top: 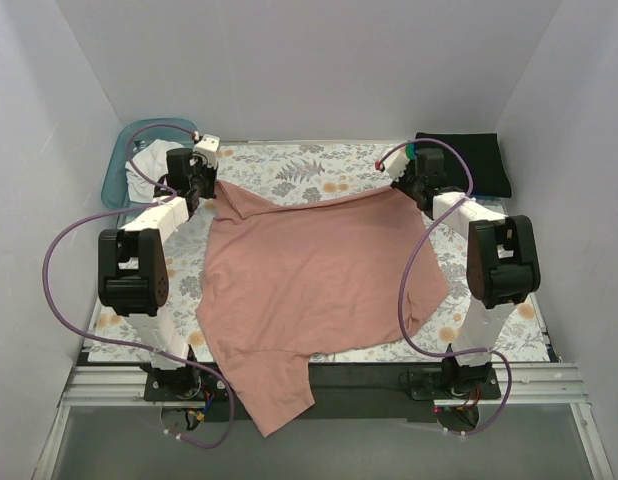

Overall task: Fold and stack the t-shirts
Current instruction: Flatten the tshirt out

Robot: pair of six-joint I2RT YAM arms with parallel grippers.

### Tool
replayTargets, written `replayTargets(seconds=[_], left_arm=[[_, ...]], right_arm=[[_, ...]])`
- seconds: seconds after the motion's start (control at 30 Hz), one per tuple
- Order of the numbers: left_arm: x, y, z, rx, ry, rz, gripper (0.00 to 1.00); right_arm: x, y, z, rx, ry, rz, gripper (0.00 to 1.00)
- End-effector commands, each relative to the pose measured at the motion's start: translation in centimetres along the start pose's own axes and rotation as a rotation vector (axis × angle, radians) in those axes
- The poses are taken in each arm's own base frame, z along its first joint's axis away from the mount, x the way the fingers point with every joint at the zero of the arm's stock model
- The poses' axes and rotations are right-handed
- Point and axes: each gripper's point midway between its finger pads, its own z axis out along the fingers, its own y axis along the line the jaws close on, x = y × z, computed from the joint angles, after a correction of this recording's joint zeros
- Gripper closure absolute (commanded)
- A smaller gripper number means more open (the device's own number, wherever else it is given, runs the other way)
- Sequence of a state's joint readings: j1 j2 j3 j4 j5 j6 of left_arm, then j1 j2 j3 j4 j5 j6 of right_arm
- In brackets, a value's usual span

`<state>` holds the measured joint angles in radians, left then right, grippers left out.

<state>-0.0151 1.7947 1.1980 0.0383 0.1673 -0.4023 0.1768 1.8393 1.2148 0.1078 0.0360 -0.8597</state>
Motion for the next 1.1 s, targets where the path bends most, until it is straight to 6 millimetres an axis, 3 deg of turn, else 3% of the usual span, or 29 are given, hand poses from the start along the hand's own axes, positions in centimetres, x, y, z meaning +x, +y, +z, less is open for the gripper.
replayTargets(seconds=[0.0,0.03,0.07,0.1,0.17,0.27,0.33,0.4,0.43,0.47,0.5,0.53,0.57,0.6,0.63,0.67,0.73,0.77,0.8,0.87,0.9,1.07], left_arm=[[-2.8,1.1,0.6,-0.023,-0.04,-0.01,1.0],[-3.0,1.2,1.1,-0.023,-0.04,-0.018,1.0],[-2.0,1.2,2.2,-0.028,-0.013,-0.023,1.0],[-3.2,1.6,2.8,-0.04,-0.033,-0.019,1.0],[-1.5,1.6,4.2,-0.041,0.023,-0.035,1.0],[-1.1,1.7,5.4,-0.036,0.04,-0.045,1.0],[-1.4,1.8,5.9,-0.034,0.04,-0.046,1.0],[-0.6,1.8,6.4,-0.036,0.08,-0.072,0.84],[-2.0,2.0,6.5,-0.033,0.064,-0.081,0.74],[-1.5,1.5,6.1,-0.008,0.103,-0.098,0.61],[-2.0,1.2,5.7,0.012,0.104,-0.102,0.56],[-4.2,0.9,4.0,0.041,0.062,-0.102,0.51],[-4.1,0.6,3.0,0.056,0.065,-0.113,0.48],[-4.5,0.2,1.6,0.083,0.07,-0.132,0.46],[-5.8,-1.0,-0.2,0.143,0.054,-0.145,0.46],[-3.9,0.6,-1.9,0.14,0.127,-0.199,0.47],[-2.5,0.6,-3.9,0.157,0.182,-0.252,0.53],[-1.7,0.7,-6.0,0.188,0.214,-0.304,0.56],[0.4,0.3,-6.7,0.206,0.268,-0.345,0.59],[2.8,0.1,-8.7,0.203,0.352,-0.395,0.67],[5.2,-0.7,-9.4,0.207,0.411,-0.431,0.69],[10.6,-1.8,-12.4,0.179,0.539,-0.54,0.69]], right_arm=[[-0.1,-1.3,0.6,0.042,0.019,0.034,0.99],[-0.2,-1.6,0.8,0.047,0.021,0.038,0.99],[0.0,-1.4,1.0,0.042,0.031,0.041,0.99],[0.4,-1.1,1.3,0.032,0.047,0.044,0.99],[0.3,-1.2,1.5,0.028,0.048,0.05,0.99],[0.1,-1.5,2.0,0.028,0.056,0.064,0.99],[0.8,-0.4,2.7,-0.024,0.096,0.07,0.99],[0.5,-1.0,3.4,-0.019,0.129,0.098,0.98],[1.0,-0.5,3.3,-0.046,0.16,0.106,0.95],[1.0,-0.6,3.2,-0.047,0.17,0.118,0.88],[0.4,-1.5,2.5,-0.031,0.164,0.122,0.84],[0.5,-1.3,1.8,-0.051,0.176,0.127,0.8],[0.2,-1.5,1.1,-0.056,0.171,0.132,0.76],[-0.9,-2.0,-0.4,-0.064,0.142,0.131,0.65],[-0.9,-1.8,-1.1,-0.078,0.142,0.133,0.62],[-0.7,-1.2,-2.1,-0.108,0.157,0.134,0.59],[-1.7,-1.0,-4.0,-0.143,0.133,0.146,0.53],[-1.3,0.0,-4.9,-0.185,0.155,0.158,0.52],[-1.8,0.4,-5.5,-0.218,0.134,0.169,0.53],[-1.9,1.3,-6.3,-0.253,0.142,0.207,0.54],[-1.8,2.6,-7.0,-0.314,0.152,0.224,0.57],[-4.1,7.5,-9.0,-0.488,0.137,0.284,0.68]])
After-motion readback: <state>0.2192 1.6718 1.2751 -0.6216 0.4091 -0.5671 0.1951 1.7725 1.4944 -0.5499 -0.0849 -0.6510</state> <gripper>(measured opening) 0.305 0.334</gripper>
